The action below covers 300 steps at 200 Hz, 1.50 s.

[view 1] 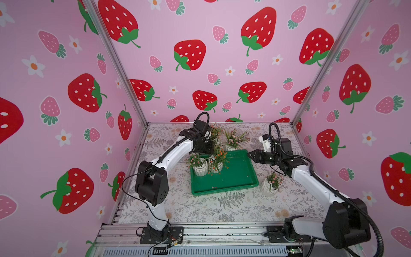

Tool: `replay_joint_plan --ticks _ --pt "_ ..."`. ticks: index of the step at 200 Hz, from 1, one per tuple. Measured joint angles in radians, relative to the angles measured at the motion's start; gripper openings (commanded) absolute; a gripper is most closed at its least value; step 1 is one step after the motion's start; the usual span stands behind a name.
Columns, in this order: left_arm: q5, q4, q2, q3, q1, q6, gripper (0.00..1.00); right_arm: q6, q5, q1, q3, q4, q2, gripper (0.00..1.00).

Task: Put the potted gypsophila into the storage box
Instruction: Place the baby's breath potted plant at the storage box, then pick up the baby's breath potted plant from the center of the board.

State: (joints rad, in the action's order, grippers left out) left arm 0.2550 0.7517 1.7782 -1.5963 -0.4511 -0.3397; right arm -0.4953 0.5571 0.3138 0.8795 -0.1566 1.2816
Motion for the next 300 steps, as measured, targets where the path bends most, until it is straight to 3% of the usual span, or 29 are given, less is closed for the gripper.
replay_joint_plan --ticks 54,116,190,249,300 --pt "0.036 -0.114 -0.322 0.190 0.025 -0.043 0.39 0.034 -0.064 0.000 0.000 -0.066 -0.040 0.41" --pt "0.216 -0.250 -0.600 0.444 0.230 -0.077 0.42 0.064 -0.150 0.000 0.009 -0.153 -0.054 0.41" --pt "0.389 -0.291 -0.597 0.518 0.343 -0.056 0.43 0.075 -0.154 0.016 0.265 -0.168 0.246 0.38" --pt "0.419 -0.280 -0.584 0.526 0.383 -0.049 0.43 0.043 -0.180 0.059 0.464 -0.167 0.504 0.37" --pt "0.454 -0.284 -0.565 0.538 0.400 -0.054 0.43 -0.001 -0.206 0.065 0.528 -0.166 0.621 0.33"
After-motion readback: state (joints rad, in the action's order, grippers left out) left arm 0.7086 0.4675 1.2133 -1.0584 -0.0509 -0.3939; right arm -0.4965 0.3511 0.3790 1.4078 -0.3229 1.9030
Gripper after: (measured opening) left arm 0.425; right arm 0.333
